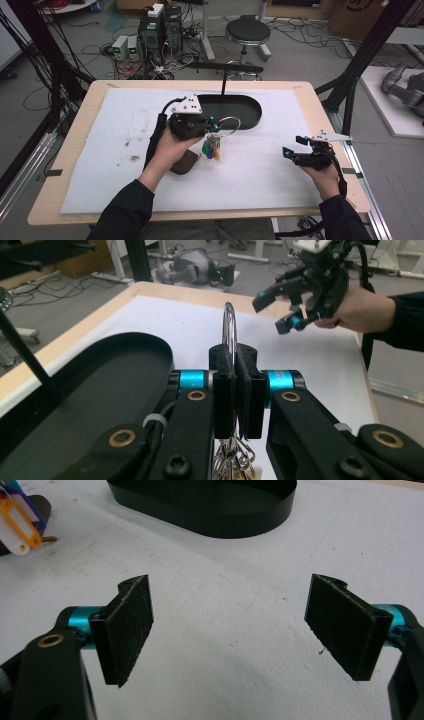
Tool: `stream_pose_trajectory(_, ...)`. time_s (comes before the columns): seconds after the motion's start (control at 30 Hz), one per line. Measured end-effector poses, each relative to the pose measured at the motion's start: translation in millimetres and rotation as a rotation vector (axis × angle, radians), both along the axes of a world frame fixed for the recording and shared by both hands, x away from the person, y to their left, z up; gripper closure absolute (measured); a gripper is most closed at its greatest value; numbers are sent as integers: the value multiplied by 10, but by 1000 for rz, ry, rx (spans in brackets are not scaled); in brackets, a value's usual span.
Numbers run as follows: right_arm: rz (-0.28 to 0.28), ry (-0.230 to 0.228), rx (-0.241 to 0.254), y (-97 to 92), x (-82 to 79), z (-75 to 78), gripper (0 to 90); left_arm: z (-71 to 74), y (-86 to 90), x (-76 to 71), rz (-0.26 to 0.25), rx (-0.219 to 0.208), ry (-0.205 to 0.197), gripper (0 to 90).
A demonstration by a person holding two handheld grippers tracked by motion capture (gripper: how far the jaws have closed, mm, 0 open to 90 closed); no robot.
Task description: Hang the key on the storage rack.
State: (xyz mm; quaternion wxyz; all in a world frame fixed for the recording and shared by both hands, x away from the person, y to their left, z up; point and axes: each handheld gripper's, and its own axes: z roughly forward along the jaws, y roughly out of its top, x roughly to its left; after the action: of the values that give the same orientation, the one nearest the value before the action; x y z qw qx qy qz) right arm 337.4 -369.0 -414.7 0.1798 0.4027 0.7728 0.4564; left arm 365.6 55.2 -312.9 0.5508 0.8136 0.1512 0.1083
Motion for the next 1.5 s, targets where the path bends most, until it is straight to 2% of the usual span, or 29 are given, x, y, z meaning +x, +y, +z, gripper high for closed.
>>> stream_pose_trajectory(0.2,-2,2,1,0,-4,1,199,156,122,88,48,-11,-36,863)
stream_pose_trajectory(0.33,-2,2,1,-1,-4,0,199,208,178,141,72,-10,-38,863)
stream_pose_trajectory(0.4,-1,5,1,0,-3,-2,199,263,222,189,91,-16,-52,863)
stream_pose_trajectory(0.67,0,2,0,1,-1,-4,199,345,286,321,134,-26,-61,863)
stream_pose_trajectory(0.73,0,2,0,0,0,-5,199,376,307,378,149,-25,-73,863)
stream_pose_trajectory(0.87,1,3,-1,-1,5,-10,199,395,330,445,166,-25,-74,863)
stream_pose_trajectory(1.2,5,-1,-2,7,3,-11,199,415,420,661,246,-25,-85,863)
stream_pose_trajectory(1.3,5,0,-2,8,5,-13,199,398,464,758,283,-20,-76,863)
stream_pose_trajectory(1.5,6,1,-2,11,11,-17,199,397,498,887,324,-22,-70,863)
